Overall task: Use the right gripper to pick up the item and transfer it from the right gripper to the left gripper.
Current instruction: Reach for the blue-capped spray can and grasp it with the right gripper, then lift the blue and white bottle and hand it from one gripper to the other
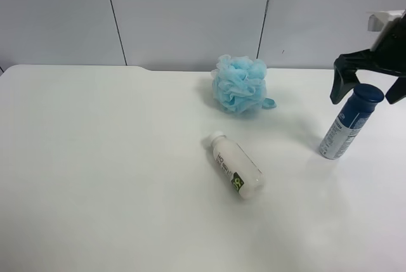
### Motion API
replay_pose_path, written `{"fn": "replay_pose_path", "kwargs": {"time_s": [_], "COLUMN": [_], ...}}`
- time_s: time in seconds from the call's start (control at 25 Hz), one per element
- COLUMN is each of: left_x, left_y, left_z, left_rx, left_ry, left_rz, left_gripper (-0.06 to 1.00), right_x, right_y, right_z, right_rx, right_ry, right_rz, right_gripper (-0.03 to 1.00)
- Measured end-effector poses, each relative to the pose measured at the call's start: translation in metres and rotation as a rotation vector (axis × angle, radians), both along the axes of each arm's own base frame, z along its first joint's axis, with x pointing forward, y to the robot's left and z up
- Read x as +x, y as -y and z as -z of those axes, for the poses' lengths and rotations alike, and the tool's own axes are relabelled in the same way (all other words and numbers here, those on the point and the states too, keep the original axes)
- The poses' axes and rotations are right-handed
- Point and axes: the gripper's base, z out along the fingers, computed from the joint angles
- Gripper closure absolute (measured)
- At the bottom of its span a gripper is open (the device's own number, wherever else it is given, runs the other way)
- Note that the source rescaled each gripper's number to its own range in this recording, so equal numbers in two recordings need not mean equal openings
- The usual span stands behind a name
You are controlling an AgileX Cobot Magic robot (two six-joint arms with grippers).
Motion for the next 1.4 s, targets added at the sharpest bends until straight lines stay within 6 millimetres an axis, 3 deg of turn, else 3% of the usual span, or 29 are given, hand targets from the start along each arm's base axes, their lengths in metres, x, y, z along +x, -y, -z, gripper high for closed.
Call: {"fn": "replay_pose_path", "kwargs": {"time_s": [0.28, 0.52, 0.6, 0.72, 0.8, 1.16, 1.28, 1.4], "left_x": [0.0, 0.0, 0.0, 0.0, 0.0, 0.0, 0.0, 0.0], "left_y": [0.0, 0.0, 0.0, 0.0, 0.0, 0.0, 0.0, 0.0], "left_z": [0.0, 0.0, 0.0, 0.0, 0.0, 0.0, 0.0, 0.0], "left_rx": [0.0, 0.0, 0.0, 0.0, 0.0, 0.0, 0.0, 0.0], "left_ry": [0.0, 0.0, 0.0, 0.0, 0.0, 0.0, 0.0, 0.0], "left_rz": [0.0, 0.0, 0.0, 0.0, 0.0, 0.0, 0.0, 0.0], "left_gripper": [-0.06, -0.06, -0.06, -0.06, -0.06, -0.06, -0.06, -0.06], "right_x": [0.009, 0.011, 0.011, 0.011, 0.011, 0.011, 0.011, 0.01], "right_y": [0.0, 0.0, 0.0, 0.0, 0.001, 0.0, -0.001, -0.003], "right_z": [0.021, 0.025, 0.025, 0.026, 0.026, 0.024, 0.012, -0.012], "right_rx": [-0.001, -0.001, -0.001, -0.001, -0.003, 0.002, 0.023, 0.04], "right_ry": [-0.05, -0.056, -0.056, -0.058, -0.058, -0.067, -0.086, -0.041], "right_rz": [-0.015, -0.017, -0.017, -0.017, -0.018, -0.014, 0.006, 0.013], "right_gripper": [-0.02, 0.15, 0.28, 0.61, 0.97, 0.96, 0.96, 0.96]}}
